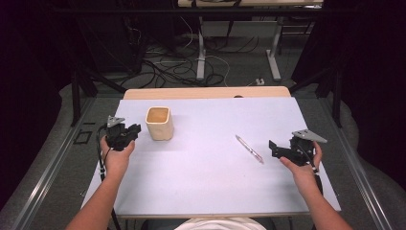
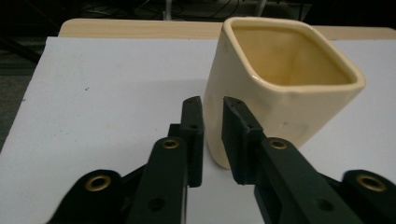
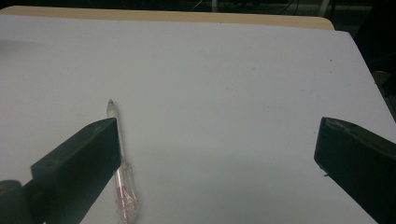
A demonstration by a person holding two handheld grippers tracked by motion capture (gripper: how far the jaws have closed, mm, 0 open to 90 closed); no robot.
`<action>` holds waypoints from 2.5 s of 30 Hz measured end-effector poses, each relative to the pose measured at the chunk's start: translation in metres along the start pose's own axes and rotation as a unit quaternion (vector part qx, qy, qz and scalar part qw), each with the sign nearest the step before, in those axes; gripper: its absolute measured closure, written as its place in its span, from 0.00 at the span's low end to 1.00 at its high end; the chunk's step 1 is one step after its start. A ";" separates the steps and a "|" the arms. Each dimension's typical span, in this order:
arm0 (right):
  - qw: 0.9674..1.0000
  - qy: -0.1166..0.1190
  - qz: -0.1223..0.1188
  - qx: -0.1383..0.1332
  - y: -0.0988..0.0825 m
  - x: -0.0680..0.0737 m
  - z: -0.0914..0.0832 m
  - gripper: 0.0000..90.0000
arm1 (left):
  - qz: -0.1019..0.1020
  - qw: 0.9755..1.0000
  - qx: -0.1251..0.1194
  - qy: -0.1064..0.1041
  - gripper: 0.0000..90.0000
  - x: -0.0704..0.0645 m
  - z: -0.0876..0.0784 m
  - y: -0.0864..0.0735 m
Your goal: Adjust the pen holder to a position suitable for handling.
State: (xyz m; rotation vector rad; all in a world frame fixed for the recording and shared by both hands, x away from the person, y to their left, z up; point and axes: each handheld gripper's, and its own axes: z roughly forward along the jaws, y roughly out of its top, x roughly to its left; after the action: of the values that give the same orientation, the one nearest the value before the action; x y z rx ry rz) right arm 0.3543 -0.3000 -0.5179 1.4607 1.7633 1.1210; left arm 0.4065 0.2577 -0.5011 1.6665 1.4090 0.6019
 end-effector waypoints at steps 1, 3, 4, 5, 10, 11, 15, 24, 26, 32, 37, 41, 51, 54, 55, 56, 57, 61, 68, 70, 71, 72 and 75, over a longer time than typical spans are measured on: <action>1.000 0.001 0.001 0.000 0.000 0.001 0.000 0.00 | -0.001 1.000 0.013 0.005 0.92 0.000 0.003 0.004; 1.000 -0.003 0.000 -0.002 0.000 0.001 0.001 0.00 | -0.001 1.000 0.015 0.008 0.97 0.001 0.005 0.006; 1.000 -0.002 0.004 0.000 0.000 0.002 0.001 0.01 | -0.003 1.000 0.017 0.011 0.99 0.001 0.008 0.010; 1.000 -0.002 0.005 0.000 0.000 0.002 0.001 0.01 | -0.003 1.000 0.017 0.011 1.00 0.001 0.008 0.010; 1.000 -0.002 0.005 0.003 0.000 0.000 -0.001 0.01 | -0.008 0.999 0.032 0.019 1.00 0.002 0.019 0.015; 1.000 -0.002 0.008 0.001 0.000 -0.001 0.000 0.01 | -0.009 0.999 0.033 0.020 1.00 0.002 0.022 0.016; 1.000 -0.003 0.011 0.000 0.000 -0.002 0.000 0.01 | -0.014 0.999 0.041 0.022 1.00 0.006 0.036 0.019; 1.000 0.000 0.014 0.004 -0.001 -0.001 0.001 0.01 | -0.015 0.999 0.048 -0.006 1.00 0.011 0.056 0.017; 1.000 0.003 0.006 0.002 -0.001 -0.002 0.001 0.01 | -0.021 0.998 0.051 -0.010 1.00 0.012 0.064 0.015; 1.000 0.004 0.004 0.002 -0.001 -0.002 0.001 0.02 | -0.023 0.998 0.059 -0.028 1.00 0.015 0.074 0.011; 1.000 0.004 0.009 0.004 -0.002 -0.002 0.001 0.02 | -0.024 0.997 0.062 -0.034 1.00 0.016 0.078 0.008; 1.000 0.003 0.010 0.007 -0.002 -0.001 0.002 0.01 | -0.027 0.997 0.062 -0.044 1.00 0.019 0.080 0.007; 1.000 0.004 0.010 0.008 -0.002 -0.001 0.003 0.01 | -0.024 0.996 0.072 -0.056 1.00 0.018 0.084 0.002; 1.000 0.002 0.011 0.010 -0.002 -0.001 0.002 0.01 | -0.019 0.995 0.073 -0.059 1.00 0.017 0.084 0.002; 1.000 0.004 0.012 0.008 -0.002 -0.001 0.003 0.01 | -0.020 0.995 0.072 -0.060 1.00 0.016 0.085 0.002; 1.000 0.004 0.012 0.008 -0.002 -0.001 0.003 0.01 | -0.020 0.995 0.072 -0.060 1.00 0.016 0.085 0.002; 1.000 0.004 0.012 0.008 -0.002 -0.001 0.003 0.01 | -0.018 0.995 0.071 -0.061 1.00 0.016 0.085 0.002; 1.000 0.003 0.010 0.007 -0.002 -0.001 0.003 0.01 | -0.016 0.995 0.073 -0.065 1.00 0.012 0.086 0.002; 1.000 0.004 0.011 0.008 -0.002 -0.001 0.003 0.01 | -0.006 0.995 0.072 -0.074 1.00 0.003 0.089 0.002; 1.000 0.005 0.011 0.008 -0.002 -0.001 0.003 0.01 | -0.004 0.994 0.070 -0.080 1.00 -0.001 0.091 0.002; 1.000 0.003 0.011 0.007 -0.002 -0.001 0.003 0.01 | -0.001 0.994 0.070 -0.080 1.00 -0.003 0.092 0.002; 1.000 0.002 0.012 0.007 -0.003 -0.001 0.004 0.01 | -0.001 0.994 0.070 -0.080 1.00 -0.003 0.092 0.002; 1.000 0.005 0.011 0.010 -0.003 -0.001 0.004 0.01 | 0.001 0.994 0.069 -0.086 1.00 -0.009 0.094 0.002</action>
State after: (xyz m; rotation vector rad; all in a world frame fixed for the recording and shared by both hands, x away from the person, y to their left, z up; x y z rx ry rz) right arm 0.3563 -0.3002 -0.5221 1.4913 1.7736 1.1261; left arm 0.4807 0.2217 -0.5473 1.7837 1.3492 0.3584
